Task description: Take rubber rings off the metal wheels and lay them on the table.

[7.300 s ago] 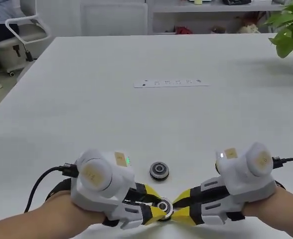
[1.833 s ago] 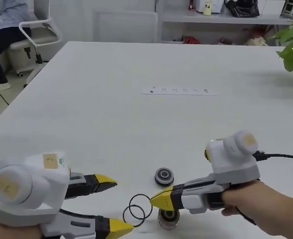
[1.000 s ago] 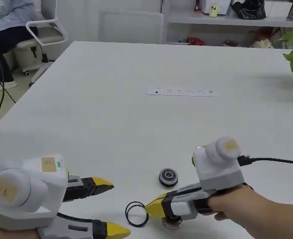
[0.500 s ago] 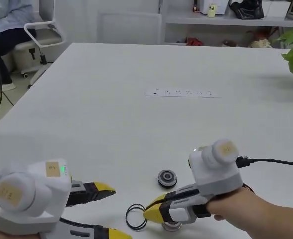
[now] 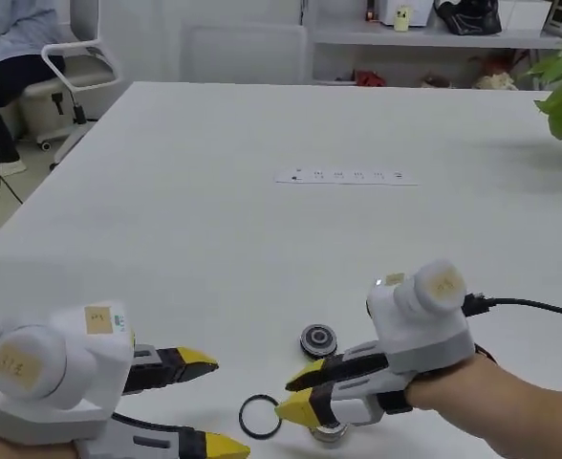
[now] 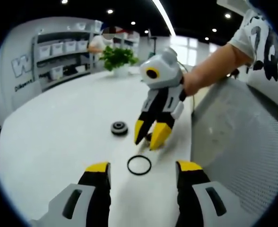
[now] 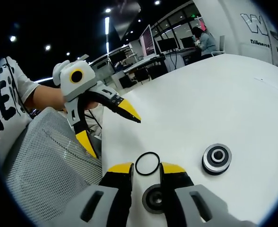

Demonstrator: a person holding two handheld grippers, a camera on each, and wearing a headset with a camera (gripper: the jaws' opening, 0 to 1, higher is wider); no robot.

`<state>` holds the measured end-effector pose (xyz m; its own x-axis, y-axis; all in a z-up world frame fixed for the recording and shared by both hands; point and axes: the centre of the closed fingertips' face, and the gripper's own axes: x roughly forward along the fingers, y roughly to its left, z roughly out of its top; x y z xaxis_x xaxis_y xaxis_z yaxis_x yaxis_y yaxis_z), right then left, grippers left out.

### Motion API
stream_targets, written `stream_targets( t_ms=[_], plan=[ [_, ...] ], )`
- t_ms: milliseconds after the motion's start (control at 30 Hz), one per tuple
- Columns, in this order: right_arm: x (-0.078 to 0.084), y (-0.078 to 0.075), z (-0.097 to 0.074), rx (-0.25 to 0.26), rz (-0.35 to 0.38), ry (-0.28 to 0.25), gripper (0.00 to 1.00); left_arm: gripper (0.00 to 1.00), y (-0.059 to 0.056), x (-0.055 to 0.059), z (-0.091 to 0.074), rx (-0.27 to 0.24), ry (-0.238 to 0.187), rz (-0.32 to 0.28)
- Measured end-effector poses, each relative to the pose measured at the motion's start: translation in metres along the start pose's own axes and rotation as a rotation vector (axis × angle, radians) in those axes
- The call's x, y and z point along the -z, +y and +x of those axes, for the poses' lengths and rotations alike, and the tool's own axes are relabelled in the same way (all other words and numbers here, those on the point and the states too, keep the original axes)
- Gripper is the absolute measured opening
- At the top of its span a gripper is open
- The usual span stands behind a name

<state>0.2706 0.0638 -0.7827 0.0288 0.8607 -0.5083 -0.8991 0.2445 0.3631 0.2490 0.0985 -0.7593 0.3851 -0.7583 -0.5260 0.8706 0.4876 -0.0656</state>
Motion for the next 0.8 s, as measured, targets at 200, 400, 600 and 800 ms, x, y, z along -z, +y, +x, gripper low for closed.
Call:
stream_targets(
  t_ms=[200,400,600,800],
  plan=[
    [-0.009,-0.006,-0.009,0.023,-0.039,-0.038,0.21,0.56,0.005,-0.004,0.001,-0.002,-0.003,0.001],
    [-0.014,-0.015,-0.02,0.054,-0.041,-0.07,0.27,0.56,0.009,-0.009,0.006,0.004,0.001,0.015],
    [-0.022,-0.027,-0.031,0.078,-0.023,-0.113,0.3,0.55,0.013,-0.019,0.013,0.013,-0.007,0.032],
    [-0.026,-0.039,-0.043,0.109,-0.037,-0.137,0.3,0.55,0.022,-0.025,0.018,0.01,-0.013,0.037]
  ],
)
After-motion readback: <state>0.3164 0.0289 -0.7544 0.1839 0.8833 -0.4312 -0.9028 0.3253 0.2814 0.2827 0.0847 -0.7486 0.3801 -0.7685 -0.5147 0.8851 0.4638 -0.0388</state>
